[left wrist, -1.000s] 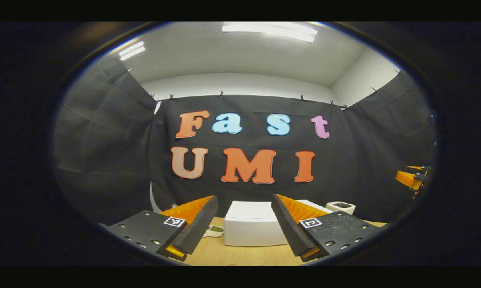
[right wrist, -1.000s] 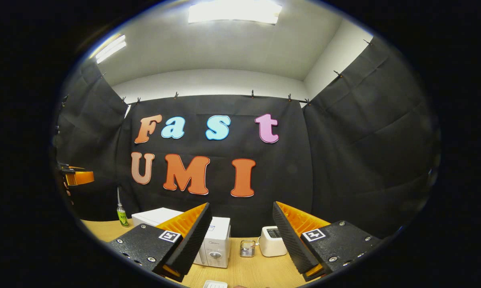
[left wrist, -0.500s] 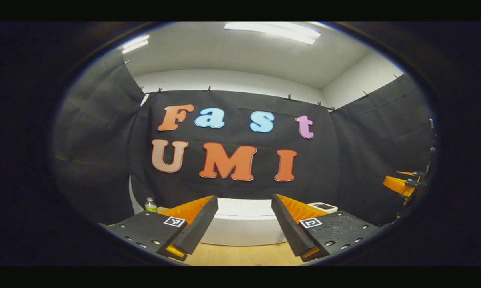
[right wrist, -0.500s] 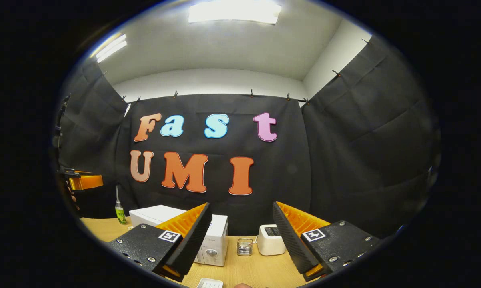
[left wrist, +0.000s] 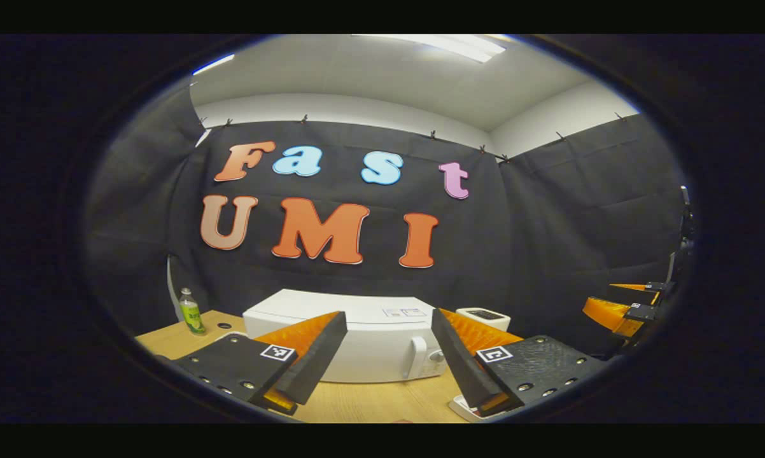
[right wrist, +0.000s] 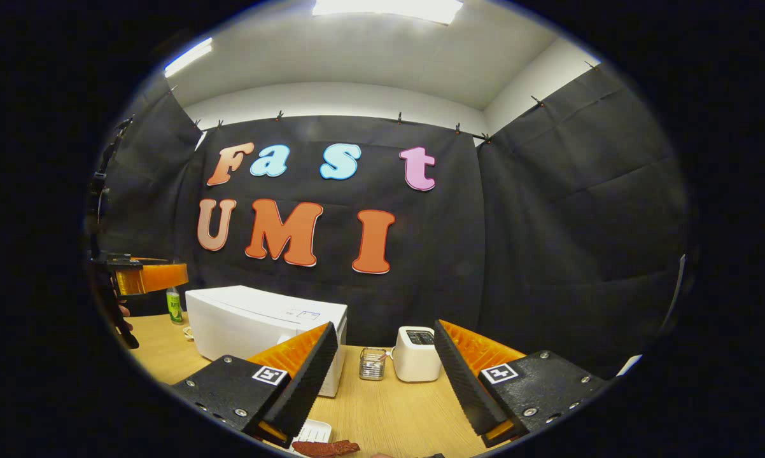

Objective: Open the microwave oven with the left hand, put the food in, and close the microwave oven.

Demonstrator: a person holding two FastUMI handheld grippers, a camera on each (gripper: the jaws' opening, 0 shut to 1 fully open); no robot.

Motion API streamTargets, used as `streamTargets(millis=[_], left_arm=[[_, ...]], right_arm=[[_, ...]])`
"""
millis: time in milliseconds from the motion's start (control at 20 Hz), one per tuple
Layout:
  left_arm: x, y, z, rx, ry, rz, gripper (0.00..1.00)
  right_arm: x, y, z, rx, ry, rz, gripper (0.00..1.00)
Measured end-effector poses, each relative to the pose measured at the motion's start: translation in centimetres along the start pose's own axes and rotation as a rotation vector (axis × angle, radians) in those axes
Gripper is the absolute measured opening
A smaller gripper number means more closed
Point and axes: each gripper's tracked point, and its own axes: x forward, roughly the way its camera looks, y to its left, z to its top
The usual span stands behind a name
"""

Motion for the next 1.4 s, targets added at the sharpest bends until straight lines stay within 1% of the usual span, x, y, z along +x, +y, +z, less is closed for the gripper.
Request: streamTargets(millis=[100, 200, 250, 300, 350, 400, 450, 500, 650, 700, 750, 850, 1000, 1100, 1150, 1200, 1300, 1350, 1400], left_arm=[[1.2, -1.8, -2.5, -0.005, 0.036, -0.026, 0.87], [2.4, -3.0, -4.5, 0.0, 0.055, -0.042, 0.87], [3.1, -3.5, -5.6, 0.004, 0.065, -0.043, 0.9], [3.8, -3.9, -6.5, 0.002, 0.071, -0.047, 0.87], [4.4, -4.5, -7.7, -0.003, 0.078, -0.048, 0.87], [5.0, -4.7, -8.9, -0.008, 0.083, -0.047, 0.9], [5.9, -4.9, -9.9, -0.007, 0.093, -0.044, 0.9], [6.6, -4.9, -10.8, -0.004, 0.101, -0.037, 0.87], [8.9, -5.0, -14.4, 0.007, 0.15, -0.01, 0.87], [9.6, -5.1, -15.6, 0.009, 0.167, -0.002, 0.9], [10.3, -5.0, -16.5, 0.019, 0.181, 0.014, 0.87], [11.7, -4.8, -18.7, 0.044, 0.216, 0.035, 0.89], [13.4, -4.3, -21.3, 0.067, 0.253, 0.062, 0.83], [14.3, -4.0, -22.5, 0.053, 0.269, 0.076, 0.75], [14.5, -4.0, -23.0, 0.054, 0.278, 0.084, 0.73], [14.7, -3.5, -23.4, 0.061, 0.281, 0.108, 0.67], [14.7, -3.1, -23.4, 0.053, 0.278, 0.129, 0.55], [14.9, -3.1, -23.4, 0.046, 0.269, 0.119, 0.51], [15.1, -3.3, -23.5, 0.038, 0.268, 0.114, 0.42]], right_arm=[[0.0, -0.4, -1.5, 0.019, 0.014, -0.015, 0.95], [0.0, -0.3, -3.2, 0.026, 0.034, -0.005, 0.95], [0.0, -0.4, -4.0, 0.028, 0.045, -0.001, 0.95], [0.1, -0.7, -4.8, 0.033, 0.054, 0.0, 0.95], [0.2, -1.0, -5.4, 0.042, 0.063, -0.004, 0.95], [0.2, -1.4, -6.2, 0.052, 0.074, -0.005, 0.95], [0.2, -1.7, -6.9, 0.063, 0.082, -0.005, 0.95], [0.3, -2.1, -7.6, 0.072, 0.094, -0.007, 0.95], [0.3, -3.2, -9.8, 0.096, 0.13, -0.018, 0.95], [0.3, -3.4, -10.4, 0.1, 0.14, -0.022, 0.95], [0.5, -3.8, -11.2, 0.101, 0.149, -0.025, 0.95], [0.5, -4.3, -12.5, 0.103, 0.169, -0.032, 0.95], [0.6, -4.9, -14.0, 0.12, 0.195, -0.035, 0.95], [0.7, -5.2, -15.0, 0.13, 0.215, -0.041, 0.95], [0.7, -5.3, -15.4, 0.131, 0.223, -0.046, 0.95], [0.8, -5.6, -15.7, 0.133, 0.231, -0.051, 0.95], [0.7, -5.8, -16.4, 0.143, 0.244, -0.057, 0.95], [0.6, -5.7, -16.6, 0.151, 0.248, -0.053, 0.95], [0.6, -5.6, -16.9, 0.158, 0.255, -0.046, 0.95]])
